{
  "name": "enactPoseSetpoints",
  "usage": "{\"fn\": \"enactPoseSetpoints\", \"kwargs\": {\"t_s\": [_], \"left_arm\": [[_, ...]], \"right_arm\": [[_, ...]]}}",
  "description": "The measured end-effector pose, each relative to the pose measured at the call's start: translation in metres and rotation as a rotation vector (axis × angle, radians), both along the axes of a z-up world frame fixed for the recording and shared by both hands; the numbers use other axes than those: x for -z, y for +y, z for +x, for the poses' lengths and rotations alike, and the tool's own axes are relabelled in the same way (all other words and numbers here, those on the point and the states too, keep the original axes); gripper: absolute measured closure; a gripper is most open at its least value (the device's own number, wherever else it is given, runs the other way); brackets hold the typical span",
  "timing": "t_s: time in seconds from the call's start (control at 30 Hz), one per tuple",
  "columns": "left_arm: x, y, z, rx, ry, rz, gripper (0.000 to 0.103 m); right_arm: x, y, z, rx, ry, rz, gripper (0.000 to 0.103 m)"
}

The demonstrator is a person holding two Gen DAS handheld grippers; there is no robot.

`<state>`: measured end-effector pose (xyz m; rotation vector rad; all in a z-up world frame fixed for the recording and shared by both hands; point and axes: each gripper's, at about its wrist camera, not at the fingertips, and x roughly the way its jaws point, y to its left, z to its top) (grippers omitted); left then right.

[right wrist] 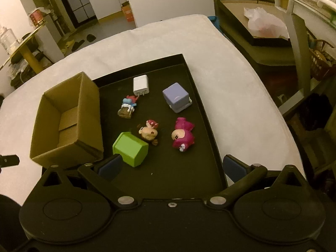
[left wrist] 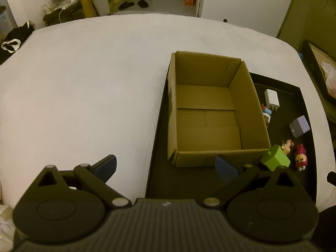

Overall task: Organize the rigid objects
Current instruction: 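Move the right tool toward the pink plush figure on the tray, then close the right gripper on the pink plush figure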

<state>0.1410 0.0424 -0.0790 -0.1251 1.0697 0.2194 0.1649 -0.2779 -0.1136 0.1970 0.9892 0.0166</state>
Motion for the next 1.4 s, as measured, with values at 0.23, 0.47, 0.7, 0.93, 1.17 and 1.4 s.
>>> {"fn": "enactPoseSetpoints", "kwargs": {"t_s": [0.23, 0.47, 0.7, 0.93, 1.17, 1.4], "left_arm": [[0.018, -0.004, 0.020, -0.029, 0.014, 0.038, 0.006], [0.030, -0.002, 0.033, -0.053, 0.024, 0.073, 0.010], [0.040, -0.002, 0.044, -0.053, 0.035, 0.109, 0.021], [0.051, -0.007, 0.055, -0.032, 0.058, 0.109, 0.041], [0.057, -0.007, 0.061, -0.018, 0.063, 0.122, 0.061], [0.065, -0.008, 0.066, 0.019, 0.092, 0.098, 0.089]], "right_arm": [[0.021, -0.006, 0.024, 0.037, 0.028, -0.011, 0.003], [0.041, 0.000, 0.039, 0.024, 0.055, -0.019, 0.009], [0.059, 0.006, 0.055, 0.003, 0.076, -0.031, 0.014], [0.073, 0.011, 0.067, -0.028, 0.080, -0.065, 0.020], [0.085, 0.016, 0.072, -0.055, 0.089, -0.070, 0.025], [0.093, 0.020, 0.080, -0.059, 0.085, -0.125, 0.026]]}}
